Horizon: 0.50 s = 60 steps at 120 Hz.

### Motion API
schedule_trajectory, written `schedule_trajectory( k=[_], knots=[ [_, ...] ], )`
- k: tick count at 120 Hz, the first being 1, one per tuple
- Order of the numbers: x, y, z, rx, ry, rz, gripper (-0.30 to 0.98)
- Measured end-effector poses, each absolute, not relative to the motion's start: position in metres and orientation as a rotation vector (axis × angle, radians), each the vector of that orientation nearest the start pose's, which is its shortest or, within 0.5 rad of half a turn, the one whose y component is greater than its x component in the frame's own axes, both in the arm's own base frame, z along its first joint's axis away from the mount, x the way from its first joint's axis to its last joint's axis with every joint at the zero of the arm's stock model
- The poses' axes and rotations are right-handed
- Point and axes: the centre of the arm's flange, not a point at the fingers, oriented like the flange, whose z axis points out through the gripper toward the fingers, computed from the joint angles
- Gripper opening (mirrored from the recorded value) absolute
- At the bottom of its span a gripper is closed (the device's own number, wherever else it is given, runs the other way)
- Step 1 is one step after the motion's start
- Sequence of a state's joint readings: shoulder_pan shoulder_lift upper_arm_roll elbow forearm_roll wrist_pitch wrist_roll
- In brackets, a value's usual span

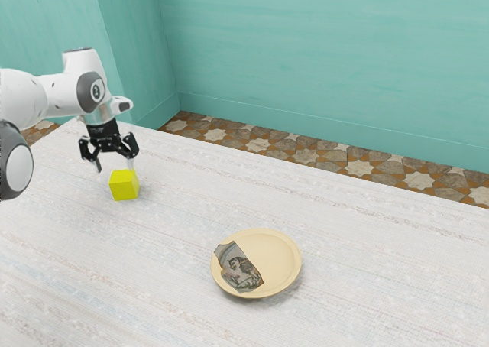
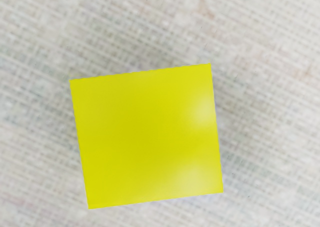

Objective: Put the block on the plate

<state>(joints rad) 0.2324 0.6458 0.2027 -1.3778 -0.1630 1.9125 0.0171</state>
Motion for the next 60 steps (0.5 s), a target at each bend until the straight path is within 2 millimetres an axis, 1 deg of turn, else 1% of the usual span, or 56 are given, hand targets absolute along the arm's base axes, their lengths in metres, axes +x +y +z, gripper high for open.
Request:
schedule_trajectory(
  k=[20, 34, 60],
  knots=[
    [0.672, 0.271, 0.323, -3.097, -0.705, 0.122, 0.69],
    [0.680, 0.272, 0.310, -3.103, -0.703, 0.125, 0.69],
    [0.684, 0.276, 0.293, -3.101, -0.741, 0.134, 0.69]
  ],
)
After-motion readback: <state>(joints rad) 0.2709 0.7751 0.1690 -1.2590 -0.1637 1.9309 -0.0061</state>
